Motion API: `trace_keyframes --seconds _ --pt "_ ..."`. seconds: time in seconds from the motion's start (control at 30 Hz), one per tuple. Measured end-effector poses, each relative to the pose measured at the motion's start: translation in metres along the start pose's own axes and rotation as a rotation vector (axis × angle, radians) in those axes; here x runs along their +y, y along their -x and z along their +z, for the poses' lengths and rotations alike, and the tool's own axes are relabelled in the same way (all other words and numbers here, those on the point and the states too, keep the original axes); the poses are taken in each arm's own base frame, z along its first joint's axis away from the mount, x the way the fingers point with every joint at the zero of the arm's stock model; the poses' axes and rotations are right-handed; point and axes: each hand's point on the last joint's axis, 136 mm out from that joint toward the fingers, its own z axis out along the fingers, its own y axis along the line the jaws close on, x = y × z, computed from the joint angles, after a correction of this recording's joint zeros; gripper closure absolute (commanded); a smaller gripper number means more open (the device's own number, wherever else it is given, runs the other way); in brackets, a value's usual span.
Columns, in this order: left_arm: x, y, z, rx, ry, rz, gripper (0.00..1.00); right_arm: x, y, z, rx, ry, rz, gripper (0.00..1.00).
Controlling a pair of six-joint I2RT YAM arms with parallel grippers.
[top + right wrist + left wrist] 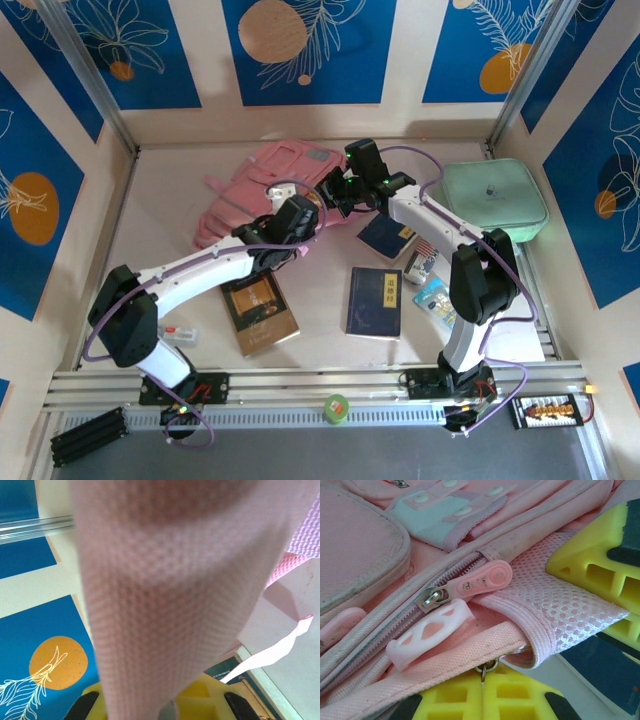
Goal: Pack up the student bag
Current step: Unzip the student bag at the center of the table.
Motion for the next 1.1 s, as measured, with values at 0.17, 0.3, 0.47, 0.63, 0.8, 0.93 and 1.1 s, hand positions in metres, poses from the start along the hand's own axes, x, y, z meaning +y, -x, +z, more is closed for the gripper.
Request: trace_keyframes --seconds 0.17,0.3,0.47,0.63,0.8,0.93,1.1 --pt "0.012 -0.012 -0.009 0.050 0.013 -0.006 1.00 -0.008 0.007 0.001 -0.009 -0.025 0.000 1.00" --pt "0.033 -0.026 -0.026 0.102 0.029 -0.010 1.00 -0.015 0.016 -0.001 -0.020 -0.044 0.001 1.00" --pt "0.072 -0.046 -0.039 0.164 0.069 -0.039 1.00 -0.023 0.024 -0.001 -0.027 -0.068 0.006 1.00" --pt "0.104 -0.076 -0.038 0.244 0.113 -0.046 0.97 -0.031 0.026 0.000 -0.027 -0.093 0.015 1.00" --pt "0.103 -0.080 -0.037 0.256 0.088 -0.033 0.80 -0.032 0.027 0.001 -0.027 -0.099 0.017 1.00" --pt "0.098 -0.077 -0.036 0.247 0.063 -0.014 0.74 -0.028 0.027 0.000 -0.029 -0.091 0.013 1.00" --pt "0.094 -0.077 -0.033 0.236 0.041 -0.002 0.73 -0.028 0.027 0.000 -0.029 -0.092 0.013 1.00"
